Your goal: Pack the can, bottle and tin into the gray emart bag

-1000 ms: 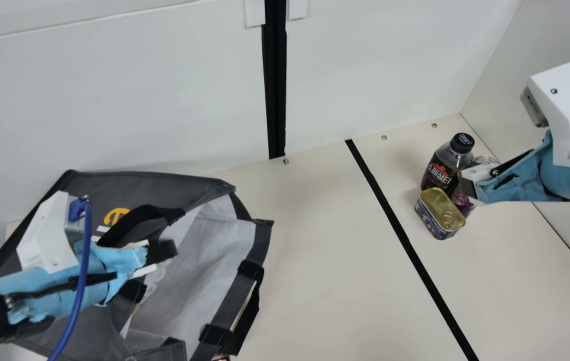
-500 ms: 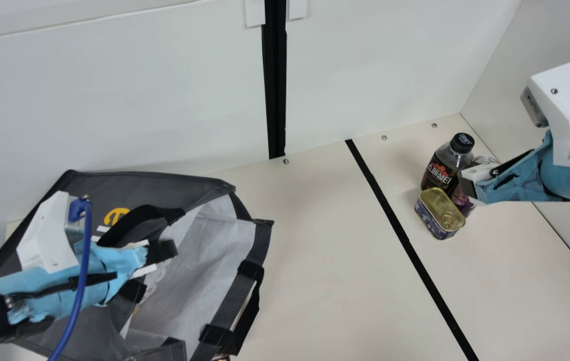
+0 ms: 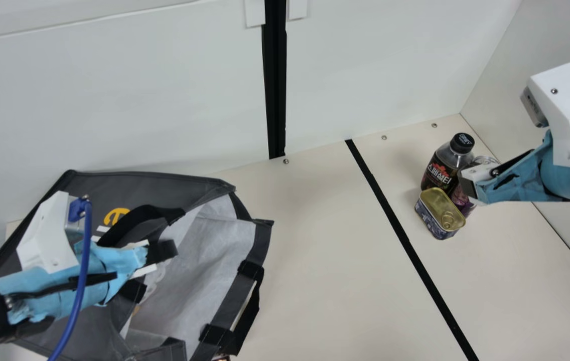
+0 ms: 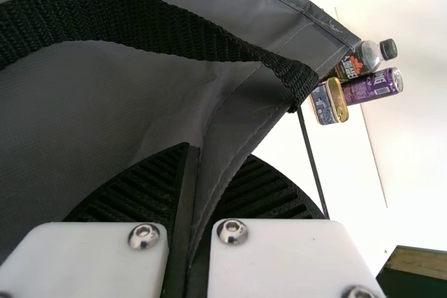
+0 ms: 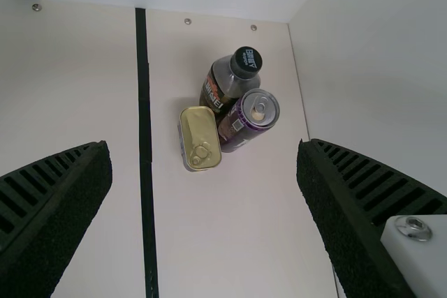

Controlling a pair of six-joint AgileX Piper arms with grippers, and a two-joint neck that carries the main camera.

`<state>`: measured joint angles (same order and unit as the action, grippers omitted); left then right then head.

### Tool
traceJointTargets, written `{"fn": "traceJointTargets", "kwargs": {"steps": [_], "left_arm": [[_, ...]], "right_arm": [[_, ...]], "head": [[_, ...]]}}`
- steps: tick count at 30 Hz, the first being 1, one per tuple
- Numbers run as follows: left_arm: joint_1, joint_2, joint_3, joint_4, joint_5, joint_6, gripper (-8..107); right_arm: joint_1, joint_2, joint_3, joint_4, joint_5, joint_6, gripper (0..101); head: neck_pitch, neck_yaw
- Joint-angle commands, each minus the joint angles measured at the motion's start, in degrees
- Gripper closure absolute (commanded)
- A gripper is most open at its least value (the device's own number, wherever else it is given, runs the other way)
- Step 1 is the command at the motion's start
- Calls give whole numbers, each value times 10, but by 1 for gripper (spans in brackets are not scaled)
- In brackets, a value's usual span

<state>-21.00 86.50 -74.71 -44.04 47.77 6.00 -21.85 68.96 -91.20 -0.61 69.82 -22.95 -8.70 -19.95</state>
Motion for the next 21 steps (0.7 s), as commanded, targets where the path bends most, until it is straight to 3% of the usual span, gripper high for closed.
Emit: {"fn": "traceJointTargets", "kwargs": {"steps": [1, 21], "left_arm": [[0, 0, 0, 0, 0, 0, 89], [0, 0, 0, 0, 0, 0, 89]], "right_arm": [[4, 1, -1, -4, 0, 5, 10], [-35, 47, -14, -14, 1, -37, 10]], "head": [[-13, 0], [-13, 0]]}}
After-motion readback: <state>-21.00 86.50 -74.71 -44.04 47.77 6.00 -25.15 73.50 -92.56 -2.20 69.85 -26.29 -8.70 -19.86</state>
